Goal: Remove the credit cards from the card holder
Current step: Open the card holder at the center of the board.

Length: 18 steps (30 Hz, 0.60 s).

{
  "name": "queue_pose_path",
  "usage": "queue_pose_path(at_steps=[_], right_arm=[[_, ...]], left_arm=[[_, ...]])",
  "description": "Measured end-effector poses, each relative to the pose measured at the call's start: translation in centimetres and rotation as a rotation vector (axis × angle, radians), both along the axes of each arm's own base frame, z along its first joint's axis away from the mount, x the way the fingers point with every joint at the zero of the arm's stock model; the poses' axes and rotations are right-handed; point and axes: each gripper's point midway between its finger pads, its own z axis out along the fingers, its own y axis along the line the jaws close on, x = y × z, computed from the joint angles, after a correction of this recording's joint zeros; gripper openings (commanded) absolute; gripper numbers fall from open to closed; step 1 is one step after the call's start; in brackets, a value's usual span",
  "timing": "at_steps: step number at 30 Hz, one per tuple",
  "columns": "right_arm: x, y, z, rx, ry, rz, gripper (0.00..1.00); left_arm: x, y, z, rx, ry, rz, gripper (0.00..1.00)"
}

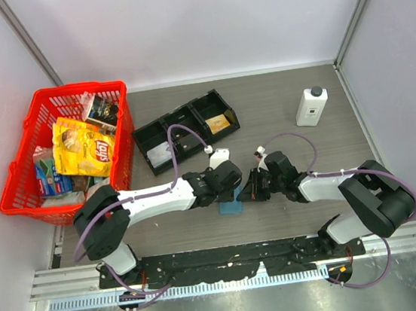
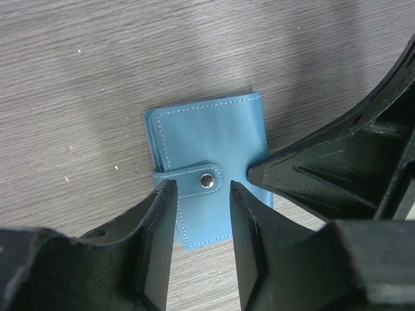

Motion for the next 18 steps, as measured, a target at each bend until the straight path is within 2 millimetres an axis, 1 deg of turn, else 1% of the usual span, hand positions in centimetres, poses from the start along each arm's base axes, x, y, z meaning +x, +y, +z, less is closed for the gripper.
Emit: queue_pose_path(at_steps=[8,11,18], right_arm=[[0.0,0.0,0.0,0.001,-0.001,-0.001,0.01],[0.0,0.0,0.0,0.001,-0.001,-0.001,0.01],[0.0,0.0,0.0,0.004,-0.005,-0.002,0.01]], left_arm=[[-0.3,-1.3,-1.5,0.06,0.022,-0.055,0.34],[-0.5,-1.6,-2.0,0.098,0.027,-0.077,0.34],[-0.6,-1.6,-2.4,0.179,0.026,-0.103,0.34]])
